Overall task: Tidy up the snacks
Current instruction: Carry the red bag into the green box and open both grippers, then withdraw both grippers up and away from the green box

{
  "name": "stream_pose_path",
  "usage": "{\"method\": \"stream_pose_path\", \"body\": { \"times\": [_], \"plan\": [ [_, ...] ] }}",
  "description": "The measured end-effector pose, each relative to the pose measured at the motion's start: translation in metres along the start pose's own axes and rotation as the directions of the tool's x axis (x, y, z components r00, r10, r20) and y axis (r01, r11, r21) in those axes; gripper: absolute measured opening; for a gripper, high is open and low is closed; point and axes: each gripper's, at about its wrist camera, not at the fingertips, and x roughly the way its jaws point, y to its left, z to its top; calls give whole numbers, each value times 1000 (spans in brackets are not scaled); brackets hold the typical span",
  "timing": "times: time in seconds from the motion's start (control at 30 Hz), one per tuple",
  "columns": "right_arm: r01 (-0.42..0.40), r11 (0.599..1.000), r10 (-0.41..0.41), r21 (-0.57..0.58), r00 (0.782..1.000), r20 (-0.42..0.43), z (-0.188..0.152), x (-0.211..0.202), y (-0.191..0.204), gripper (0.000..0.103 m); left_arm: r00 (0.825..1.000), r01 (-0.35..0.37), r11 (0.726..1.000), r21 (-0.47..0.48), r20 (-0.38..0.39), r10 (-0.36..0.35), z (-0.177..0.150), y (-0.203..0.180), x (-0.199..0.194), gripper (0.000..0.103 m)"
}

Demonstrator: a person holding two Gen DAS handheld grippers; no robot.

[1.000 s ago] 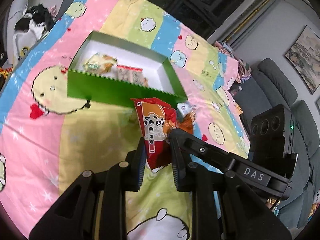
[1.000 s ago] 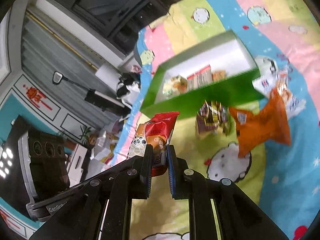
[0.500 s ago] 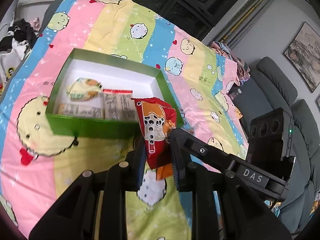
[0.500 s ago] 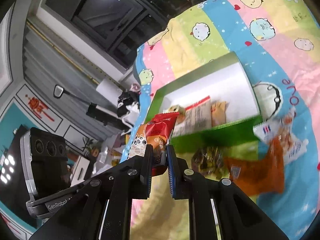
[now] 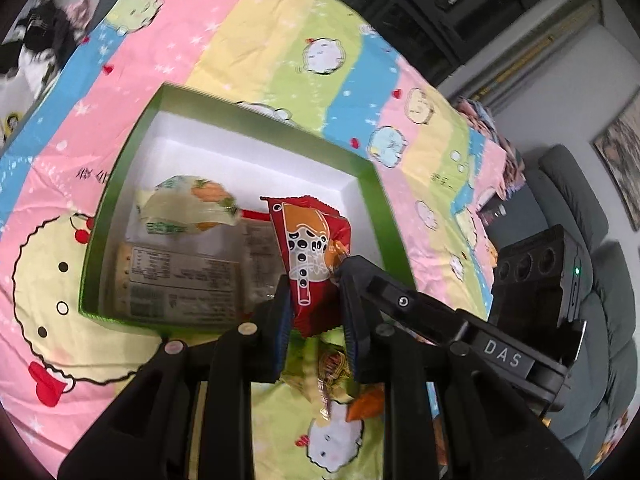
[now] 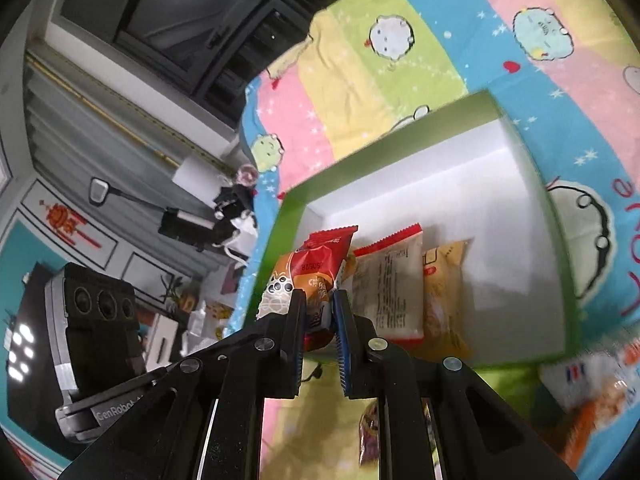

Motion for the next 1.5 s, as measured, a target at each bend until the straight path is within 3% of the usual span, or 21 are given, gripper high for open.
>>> {"method": "stream_pose_path", "body": {
  "times": [0.4, 0.47, 0.53, 0.57, 0.73, 0.83, 0.9, 1.1, 1.17, 1.23, 1.5],
  "plan": [
    [108, 993, -110, -35, 993, -48, 4, 30, 0, 16, 998, -54, 996, -69, -26, 52, 8, 21, 13, 26],
    [118, 992, -120, -36, 991, -51, 5, 30, 0, 17, 997, -71, 994, -83, -20, 69, 11, 22, 12, 35],
    [131, 991, -133, -31, 990, -45, 6, 26, -1, 22, 997, -76, 993, -90, -7, 76, 12, 23, 7, 58],
    [136, 990, -137, -27, 990, -41, 6, 23, -2, 28, 997, -77, 993, -92, 5, 78, 12, 23, 3, 61],
    [118, 993, -118, 4, 993, 1, 3, -3, -7, 39, 994, -94, 992, -86, 41, 97, 9, 21, -17, 76],
    [111, 994, -112, 9, 994, 20, -3, -22, -9, 42, 992, -107, 992, -63, 66, 111, 3, 15, -31, 80],
    [110, 994, -111, 12, 993, 36, -9, -34, -10, 51, 991, -108, 993, -45, 76, 112, -4, 11, -39, 83],
    [149, 989, -149, -2, 984, 98, -30, -75, -13, 58, 989, -111, 992, -56, 96, 116, -28, 12, -60, 88],
    [168, 986, -165, -19, 981, 103, -38, -86, -13, 62, 988, -117, 991, -64, 97, 123, -38, 13, -66, 92],
    [196, 980, -192, -31, 975, 113, -45, -99, -14, 67, 986, -125, 990, -69, 101, 131, -48, 13, -73, 102],
    [341, 932, -319, -124, 934, 163, -75, -144, -9, 80, 979, -170, 985, -39, 105, 173, -84, -1, -90, 102]
  ]
}}
